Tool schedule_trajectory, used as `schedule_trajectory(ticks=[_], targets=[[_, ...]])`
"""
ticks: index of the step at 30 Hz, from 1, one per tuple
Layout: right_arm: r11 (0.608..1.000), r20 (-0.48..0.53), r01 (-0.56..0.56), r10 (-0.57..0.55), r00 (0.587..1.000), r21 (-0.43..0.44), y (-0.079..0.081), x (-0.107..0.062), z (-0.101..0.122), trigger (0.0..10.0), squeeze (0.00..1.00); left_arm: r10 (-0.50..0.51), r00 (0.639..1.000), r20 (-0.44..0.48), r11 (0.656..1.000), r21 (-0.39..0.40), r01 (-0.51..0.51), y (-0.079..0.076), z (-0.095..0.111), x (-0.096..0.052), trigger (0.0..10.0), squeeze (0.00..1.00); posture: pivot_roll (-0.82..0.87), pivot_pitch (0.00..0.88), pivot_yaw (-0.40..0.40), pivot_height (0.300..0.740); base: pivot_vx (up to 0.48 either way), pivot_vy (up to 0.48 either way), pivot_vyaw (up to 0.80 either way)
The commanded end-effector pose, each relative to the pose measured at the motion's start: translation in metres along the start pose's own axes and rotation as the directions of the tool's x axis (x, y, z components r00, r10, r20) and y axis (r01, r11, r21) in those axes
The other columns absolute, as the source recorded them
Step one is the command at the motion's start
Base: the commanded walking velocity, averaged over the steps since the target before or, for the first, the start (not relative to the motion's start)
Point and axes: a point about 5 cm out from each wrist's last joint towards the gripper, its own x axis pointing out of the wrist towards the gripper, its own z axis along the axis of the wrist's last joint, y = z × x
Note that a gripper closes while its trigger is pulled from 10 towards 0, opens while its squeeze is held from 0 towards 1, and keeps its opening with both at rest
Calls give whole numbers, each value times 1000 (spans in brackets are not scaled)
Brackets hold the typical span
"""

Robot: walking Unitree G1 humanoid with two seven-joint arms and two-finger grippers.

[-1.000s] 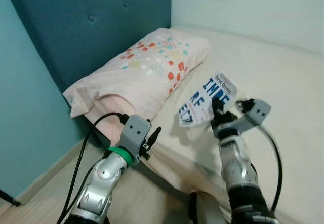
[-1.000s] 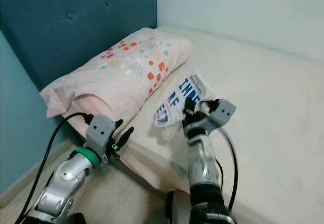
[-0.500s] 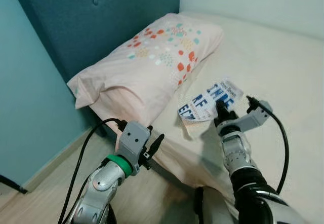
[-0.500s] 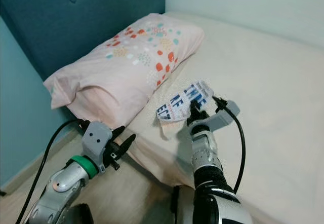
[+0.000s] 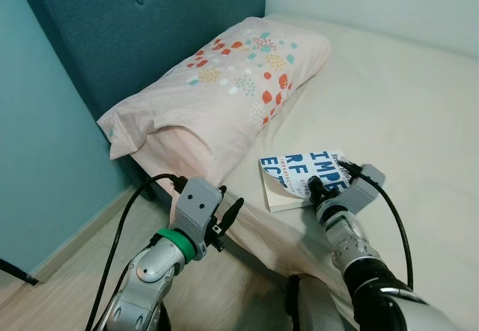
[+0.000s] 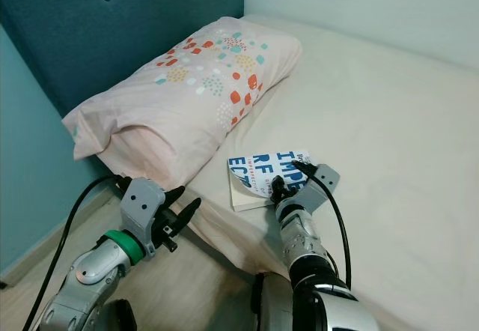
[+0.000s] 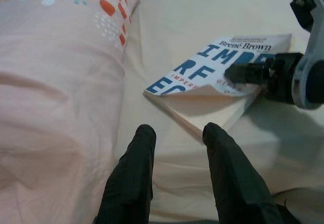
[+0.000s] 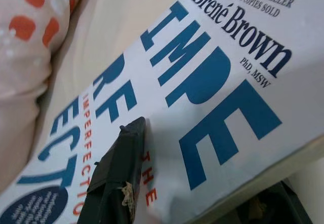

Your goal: Clean up the room

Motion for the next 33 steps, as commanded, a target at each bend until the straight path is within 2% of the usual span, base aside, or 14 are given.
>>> schedule_trajectory(ticks=[1,7,11,18,21,23,24,26,27,28,29,31,32,33], targets=[[1000,-81,10,-12,997,-27,-6,-6,-19,10000,0,-7,1000,-28,1000,-12,6,-2,-6,-1,10000,0,-76,217,74,526,0,0,0],[991,-181,25,-49,982,-130,-39,-34,-41,10000,0,-15,1000,-26,1000,-17,14,-3,-6,3,10000,0,-111,203,72,526,0,0,0],[989,-193,40,-67,979,-141,-60,-53,-46,10000,0,-19,999,-25,1000,-17,19,-3,-6,5,10000,0,-123,193,75,526,0,0,0],[989,-220,-14,-19,975,-145,-65,-66,-46,10000,0,-25,999,-23,1000,-16,25,-4,-6,6,10000,0,-125,187,77,526,0,0,0],[965,-242,-120,62,968,-233,-56,-68,-45,10000,0,-27,999,-22,1000,-13,27,-3,-6,8,10000,0,-131,172,86,526,0,0,0],[837,-302,-259,119,946,-482,-47,-69,-45,10000,0,-32,999,-16,999,-8,32,-3,-4,10,10000,0,-124,167,85,526,0,0,0],[719,-315,-304,124,941,-625,-46,-70,-43,10000,0,-32,999,-15,999,-7,32,-3,-4,10,10000,0,-120,166,86,526,0,0,0],[522,-351,-363,126,928,-772,-49,-71,-40,10000,0,-30,999,-15,1000,-6,30,-3,-4,9,10000,0,-120,168,88,526,0,0,0],[522,-351,-363,126,928,-772,-49,-71,-40,10000,0,-30,999,-15,1000,-6,30,-3,-4,9,10000,0,-120,168,88,526,0,0,0],[438,-373,-387,122,920,-811,-52,-72,-37,10000,0,-29,999,-18,1000,-6,29,-3,-5,8,10000,0,-122,170,90,526,0,0,0],[438,-373,-387,122,920,-811,-52,-72,-37,10000,0,-29,999,-18,1000,-6,29,-3,-5,8,10000,0,-122,170,90,526,0,0,0],[314,-397,-406,96,913,-858,-58,-70,-28,10000,0,-34,999,-23,999,-7,34,-4,-6,7,10000,0,-124,172,91,526,0,0,0],[314,-397,-406,96,913,-858,-58,-70,-28,10000,0,-34,999,-23,999,-7,34,-4,-6,7,10000,0,-124,172,91,526,0,0,0],[269,-399,-405,82,913,-874,-60,-67,-23,10000,0,-37,999,-24,999,-8,36,-5,-6,6,10000,0,-122,177,91,526,0,0,0]])
